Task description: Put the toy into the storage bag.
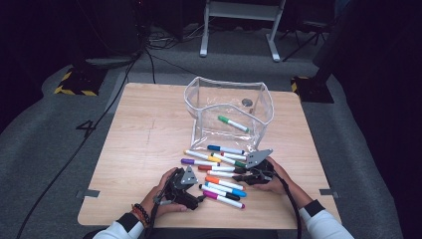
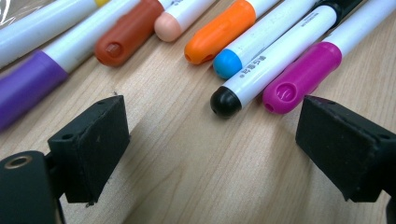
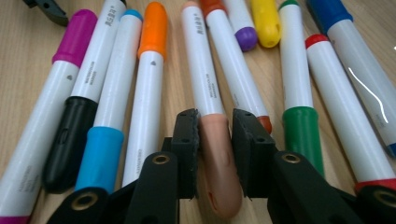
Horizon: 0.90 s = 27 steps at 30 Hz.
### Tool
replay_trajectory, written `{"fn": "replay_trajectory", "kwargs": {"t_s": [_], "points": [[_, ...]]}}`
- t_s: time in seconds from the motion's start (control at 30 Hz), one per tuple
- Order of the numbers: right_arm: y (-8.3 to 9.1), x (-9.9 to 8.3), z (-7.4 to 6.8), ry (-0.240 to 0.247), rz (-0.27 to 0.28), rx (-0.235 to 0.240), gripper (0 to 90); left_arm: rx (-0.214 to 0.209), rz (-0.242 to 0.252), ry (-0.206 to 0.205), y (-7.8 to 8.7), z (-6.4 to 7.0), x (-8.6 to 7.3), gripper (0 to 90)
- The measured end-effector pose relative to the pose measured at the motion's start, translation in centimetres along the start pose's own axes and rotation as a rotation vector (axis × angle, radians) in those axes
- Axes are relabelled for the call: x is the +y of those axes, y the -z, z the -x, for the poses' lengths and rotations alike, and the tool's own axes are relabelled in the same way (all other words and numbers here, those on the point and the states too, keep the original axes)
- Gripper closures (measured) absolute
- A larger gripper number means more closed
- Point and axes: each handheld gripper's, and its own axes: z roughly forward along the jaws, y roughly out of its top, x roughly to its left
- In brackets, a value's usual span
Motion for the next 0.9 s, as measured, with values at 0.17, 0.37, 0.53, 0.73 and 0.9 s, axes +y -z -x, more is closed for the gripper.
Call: {"fn": "replay_trajectory", "kwargs": {"t_s": [0.17, 0.37, 0.53, 0.73, 0.9], "points": [[0.2, 0.0, -0.1, 0.023, -0.012, 0.009, 75.1, 0.000, 0.000, 0.000, 0.0, 0.0, 0.0, 10.0], [0.6, 0.1, -0.1, 0.048, -0.023, 0.008, 75.1, 0.000, -0.001, 0.000, 0.0, 0.0, 0.0, 10.0], [1.8, 0.5, -0.2, 0.055, 0.012, -0.017, 75.2, 0.000, -0.001, -0.001, 0.0, 0.0, 0.0, 10.0], [3.5, 1.1, -0.4, 0.054, 0.067, -0.047, 75.2, 0.000, -0.002, 0.000, 0.0, 0.0, 0.0, 10.0], [5.4, 1.9, -0.3, 0.053, 0.119, -0.080, 75.2, -0.002, -0.002, 0.000, 0.0, 0.0, 0.0, 9.8]]}}
